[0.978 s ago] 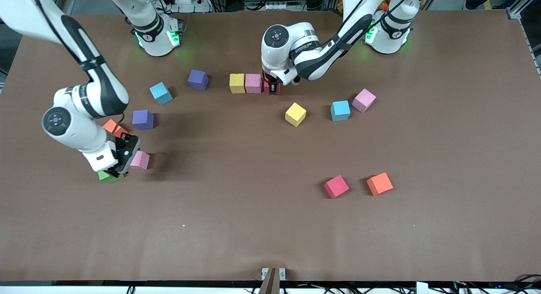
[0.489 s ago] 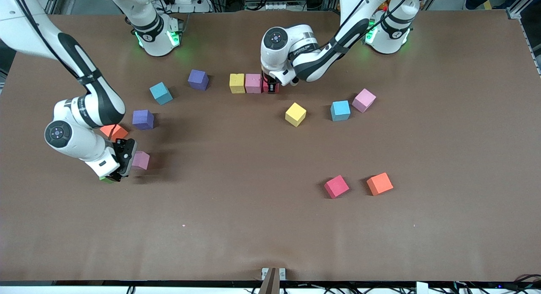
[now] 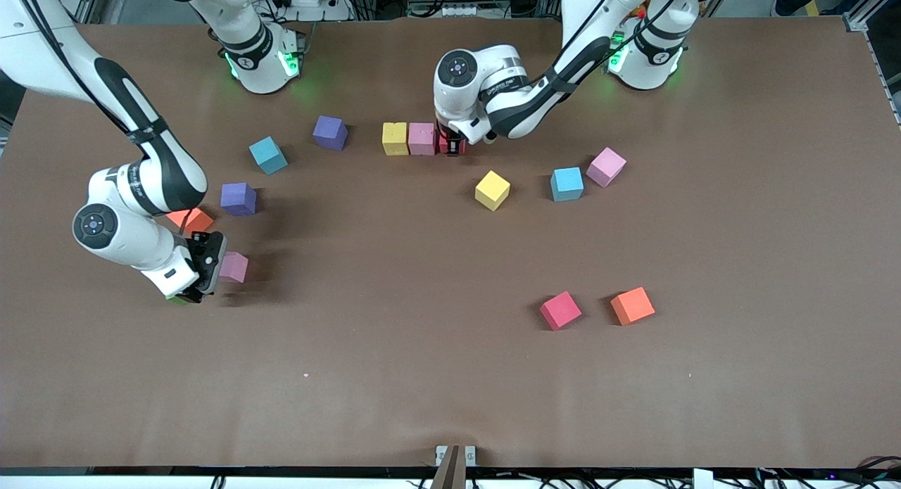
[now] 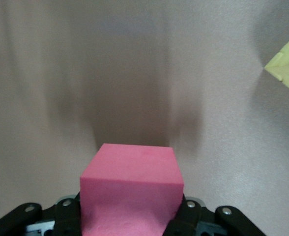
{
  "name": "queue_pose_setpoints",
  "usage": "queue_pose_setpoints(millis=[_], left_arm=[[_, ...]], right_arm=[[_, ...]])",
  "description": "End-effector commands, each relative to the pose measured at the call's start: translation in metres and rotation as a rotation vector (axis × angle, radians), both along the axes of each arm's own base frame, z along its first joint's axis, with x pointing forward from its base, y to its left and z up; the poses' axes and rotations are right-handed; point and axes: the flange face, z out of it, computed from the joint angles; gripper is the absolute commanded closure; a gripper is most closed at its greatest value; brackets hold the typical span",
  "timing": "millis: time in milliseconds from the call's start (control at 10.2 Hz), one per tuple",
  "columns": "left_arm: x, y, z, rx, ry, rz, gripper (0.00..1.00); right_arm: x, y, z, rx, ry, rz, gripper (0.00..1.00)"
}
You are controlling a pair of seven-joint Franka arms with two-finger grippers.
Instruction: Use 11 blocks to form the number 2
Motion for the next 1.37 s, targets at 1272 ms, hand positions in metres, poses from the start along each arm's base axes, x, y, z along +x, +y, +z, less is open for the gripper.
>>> queue_pose_setpoints(millis=[1272], left_arm=[[-0.011, -0.018, -0.007, 0.03, -0.052, 0.168, 0.96]], right_arm=[[-0.01, 0.009, -0.025, 0.063, 0.014, 0.003, 0.0]])
